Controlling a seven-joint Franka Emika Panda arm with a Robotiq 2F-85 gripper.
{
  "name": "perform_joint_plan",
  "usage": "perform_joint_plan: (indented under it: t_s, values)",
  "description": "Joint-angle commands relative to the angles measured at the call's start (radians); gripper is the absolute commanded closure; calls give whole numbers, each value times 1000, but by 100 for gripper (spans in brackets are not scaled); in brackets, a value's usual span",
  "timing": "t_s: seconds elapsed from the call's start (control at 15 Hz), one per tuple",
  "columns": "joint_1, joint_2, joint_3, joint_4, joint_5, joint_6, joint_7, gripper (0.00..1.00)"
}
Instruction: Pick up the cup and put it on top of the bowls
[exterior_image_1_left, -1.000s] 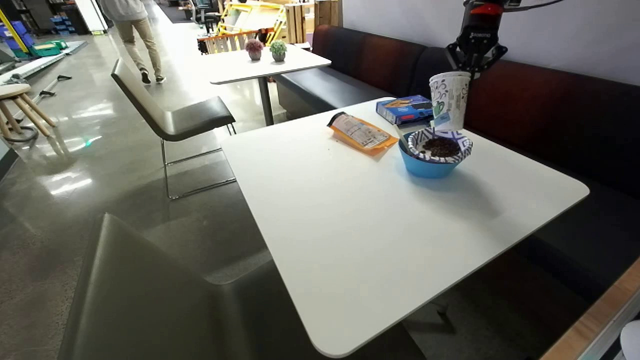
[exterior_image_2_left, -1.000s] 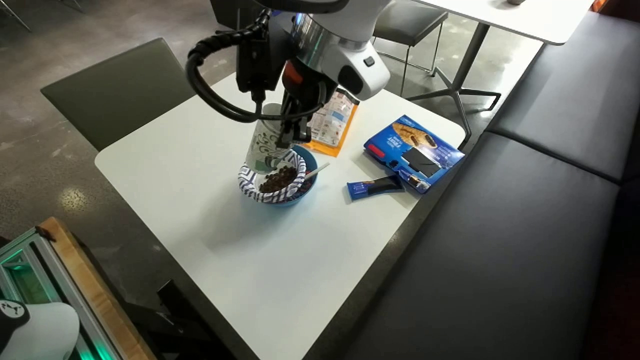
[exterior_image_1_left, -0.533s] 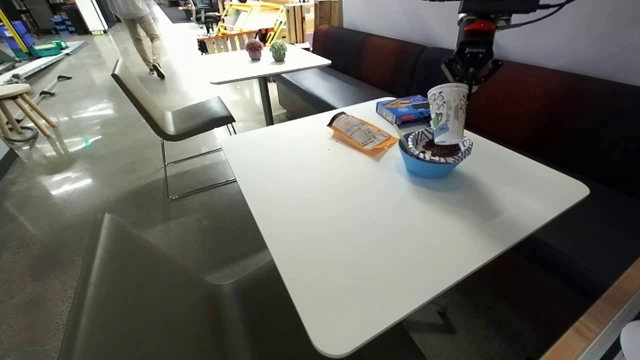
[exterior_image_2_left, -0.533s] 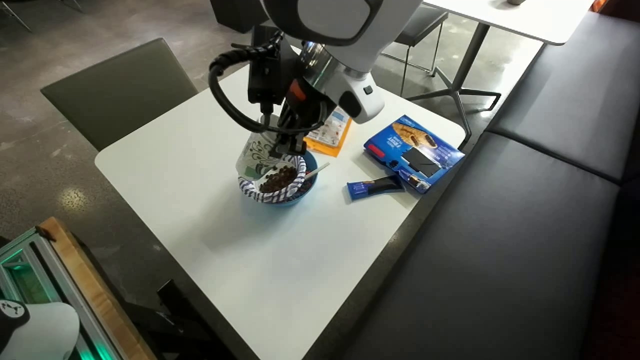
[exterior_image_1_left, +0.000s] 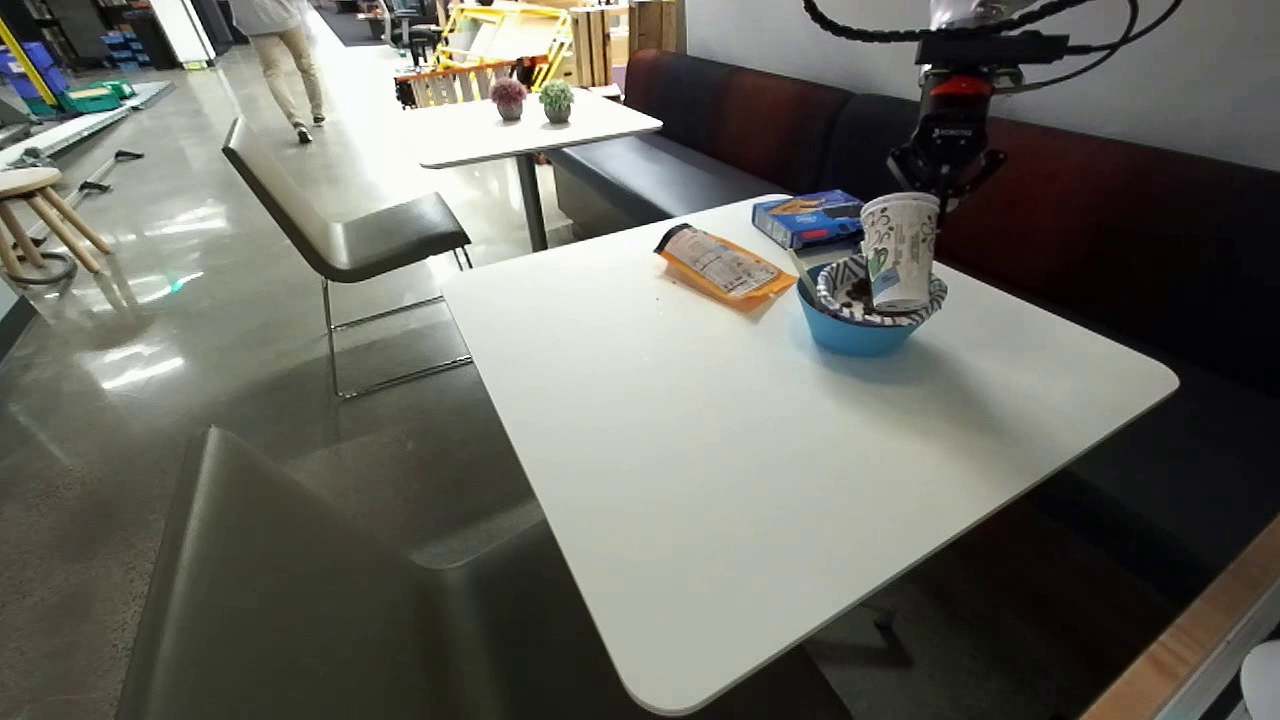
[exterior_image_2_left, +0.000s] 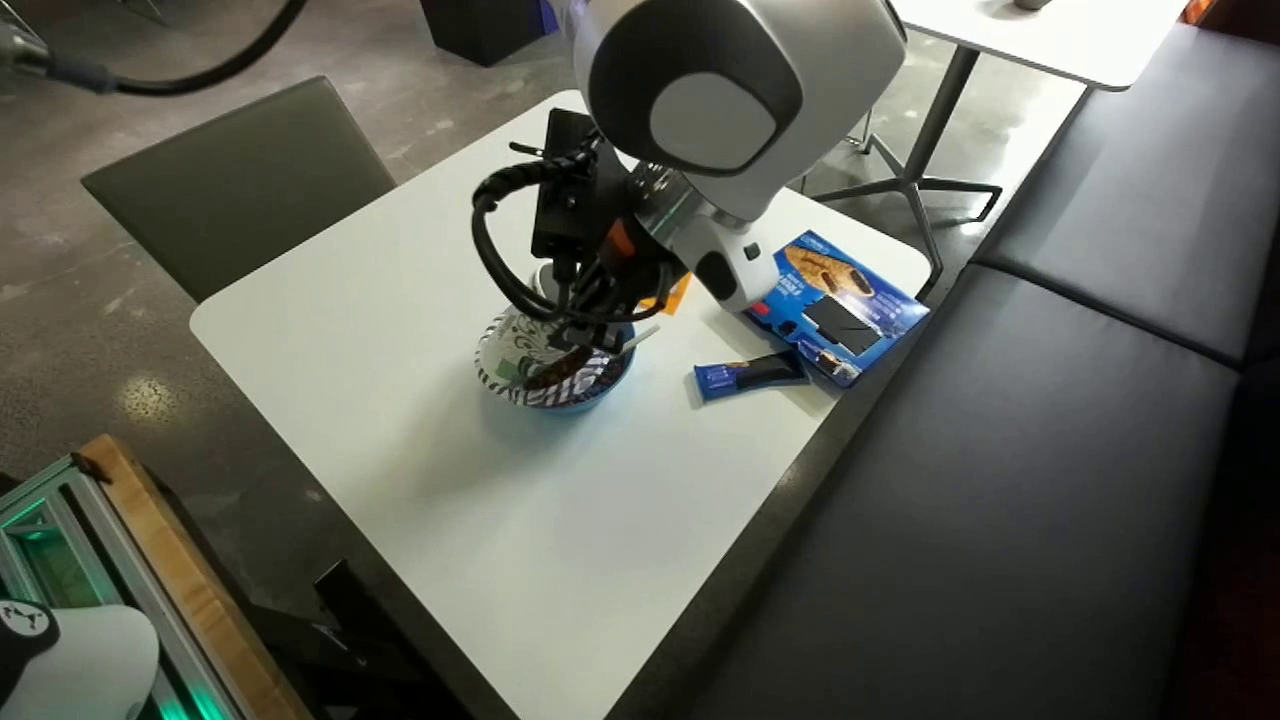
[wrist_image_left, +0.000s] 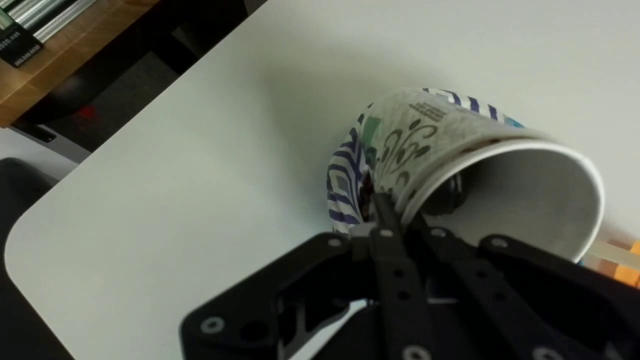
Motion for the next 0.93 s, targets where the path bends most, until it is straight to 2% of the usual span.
perform_joint_plan:
  t_s: [0.0, 0.33, 0.4, 0.47, 0.53, 0.87]
  values:
    - [-16, 50, -4, 52, 33, -60, 26, 99]
    - [-26, 79, -1, 76, 48, -82, 20, 99]
    - [-26, 80, 0, 79, 50, -85, 14, 70]
    - [-24, 76, 0, 77, 48, -84, 11, 69]
    - [-22, 70, 0, 74, 44, -81, 7, 64]
    - [-3, -21, -3, 16, 10, -21, -35, 27]
